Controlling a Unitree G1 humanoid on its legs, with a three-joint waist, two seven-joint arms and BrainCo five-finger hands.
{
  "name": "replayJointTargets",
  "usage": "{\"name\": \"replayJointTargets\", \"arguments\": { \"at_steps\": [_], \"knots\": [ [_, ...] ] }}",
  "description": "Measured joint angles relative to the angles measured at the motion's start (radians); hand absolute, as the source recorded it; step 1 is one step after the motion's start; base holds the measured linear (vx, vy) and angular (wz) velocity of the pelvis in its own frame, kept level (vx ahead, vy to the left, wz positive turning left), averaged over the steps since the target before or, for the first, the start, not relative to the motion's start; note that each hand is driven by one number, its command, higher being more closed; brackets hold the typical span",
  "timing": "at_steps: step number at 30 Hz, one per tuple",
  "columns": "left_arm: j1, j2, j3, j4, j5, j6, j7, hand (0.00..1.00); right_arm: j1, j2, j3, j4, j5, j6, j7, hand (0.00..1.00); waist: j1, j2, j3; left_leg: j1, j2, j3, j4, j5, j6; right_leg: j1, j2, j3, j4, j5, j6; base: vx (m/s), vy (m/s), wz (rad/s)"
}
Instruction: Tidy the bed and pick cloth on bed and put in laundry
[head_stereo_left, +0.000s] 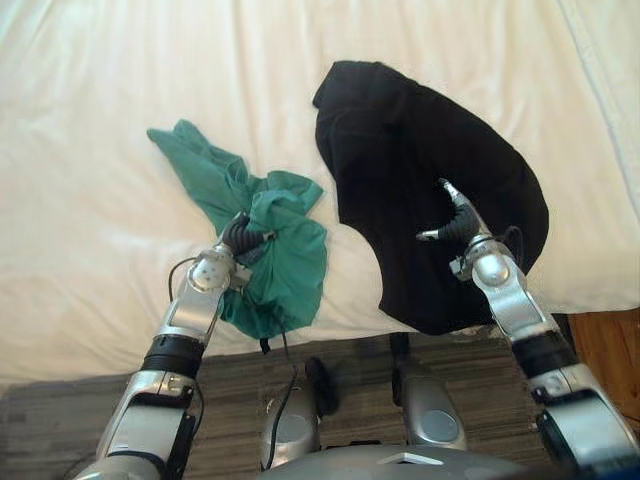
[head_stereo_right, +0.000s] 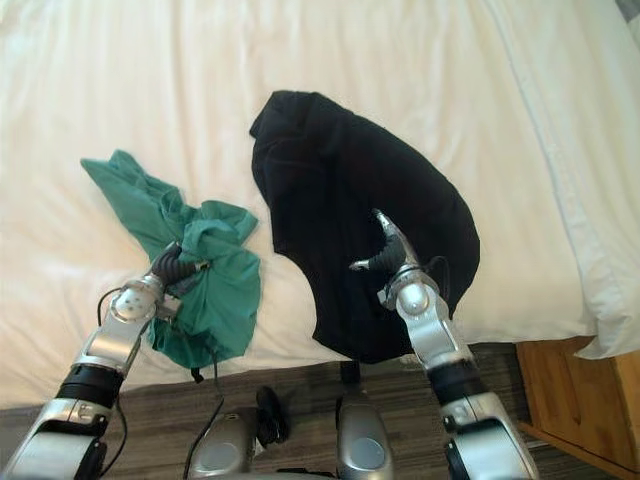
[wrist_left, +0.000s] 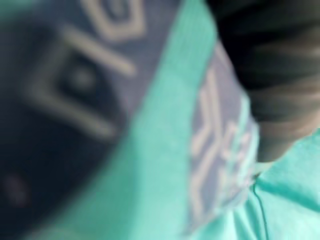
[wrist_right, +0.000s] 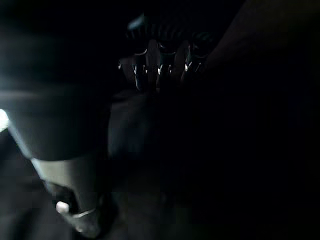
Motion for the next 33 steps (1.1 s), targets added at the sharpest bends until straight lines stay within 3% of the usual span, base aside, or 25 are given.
{"name": "replayJointTargets", "arguments": {
  "at_steps": [4, 6, 13, 15, 16, 20, 23, 24, 28, 33],
  "knots": [
    [-0.003, 0.027, 0.036, -0.1, 0.0, 0.0, -0.058, 1.0, -0.145, -0.008, -0.032, 0.141, -0.111, 0.085, -0.115, 0.0, 0.008, -0.012, 0.03, -0.062, -0.006, -0.056, -0.005, 0.005, 0.008, -0.047, -0.001, -0.036, -0.008, 0.028, 0.006, -0.12, -0.009, 0.16],
    [-0.003, 0.051, 0.039, -0.159, -0.001, 0.0, -0.059, 1.0, -0.19, -0.017, -0.033, 0.149, -0.161, 0.098, -0.132, 0.0, 0.016, -0.013, 0.05, -0.09, -0.006, -0.076, -0.006, 0.005, 0.008, -0.077, 0.006, -0.045, -0.01, 0.039, 0.003, -0.11, -0.017, 0.16],
    [0.018, 0.144, 0.047, -0.291, -0.005, 0.0, -0.04, 1.0, -0.278, -0.062, -0.024, 0.145, -0.427, 0.092, -0.127, 0.0, 0.023, -0.011, 0.096, -0.207, -0.003, -0.116, 0.022, -0.013, 0.017, -0.144, 0.009, -0.05, -0.048, 0.039, 0.004, -0.14, -0.046, 0.07],
    [0.034, 0.149, 0.047, -0.294, -0.005, 0.0, -0.013, 1.0, -0.285, -0.069, -0.017, 0.145, -0.486, 0.089, -0.116, 0.0, 0.018, 0.008, 0.109, -0.226, 0.007, -0.128, 0.048, -0.015, 0.016, -0.145, 0.016, -0.051, -0.051, 0.045, 0.006, -0.16, -0.072, 0.06],
    [0.04, 0.149, 0.047, -0.294, -0.005, 0.0, -0.003, 1.0, -0.285, -0.068, -0.014, 0.145, -0.501, 0.088, -0.112, 1.0, 0.019, 0.01, 0.111, -0.227, 0.01, -0.128, 0.05, -0.015, 0.016, -0.145, 0.019, -0.051, -0.051, 0.048, 0.004, -0.15, -0.075, -0.03],
    [0.056, 0.097, 0.051, -0.261, -0.004, -0.001, 0.116, 1.0, -0.281, -0.03, 0.0, 0.15, -0.529, 0.091, -0.1, 1.0, 0.016, 0.012, 0.109, -0.232, 0.024, -0.128, 0.057, -0.005, 0.007, -0.147, 0.034, -0.052, -0.056, 0.064, -0.01, -0.1, -0.069, -0.05],
    [-0.012, 0.043, 0.046, -0.151, -0.003, -0.008, 0.162, 1.0, -0.281, 0.005, -0.035, 0.187, -0.521, 0.091, -0.1, 1.0, 0.021, 0.018, 0.089, -0.236, 0.024, -0.13, 0.057, 0.001, 0.008, -0.148, 0.032, -0.056, -0.057, 0.07, -0.018, -0.06, -0.031, 0.03],
    [-0.031, 0.03, 0.034, -0.097, -0.003, -0.034, 0.18, 1.0, -0.281, 0.018, -0.049, 0.208, -0.501, 0.091, -0.1, 1.0, 0.021, 0.015, 0.073, -0.236, 0.022, -0.131, 0.057, 0.005, 0.008, -0.149, 0.03, -0.059, -0.057, 0.072, -0.021, -0.05, -0.018, 0.05],
    [-0.095, -0.016, 0.021, 0.022, 0.01, -0.095, 0.2, 1.0, -0.284, 0.016, -0.078, 0.279, -0.457, 0.086, -0.1, 1.0, 0.026, -0.006, 0.025, -0.255, 0.008, -0.133, 0.038, 0.026, 0.013, -0.169, 0.014, -0.077, -0.062, 0.078, -0.022, -0.05, -0.018, 0.12],
    [-0.124, -0.046, 0.02, 0.079, 0.021, -0.133, 0.216, 1.0, -0.281, 0.02, -0.105, 0.368, -0.42, 0.06, -0.06, 1.0, 0.026, -0.025, 0.012, -0.241, -0.007, -0.139, 0.018, 0.039, 0.019, -0.161, 0.002, -0.082, -0.063, 0.084, -0.017, 0.0, -0.003, 0.1]
  ]
}}
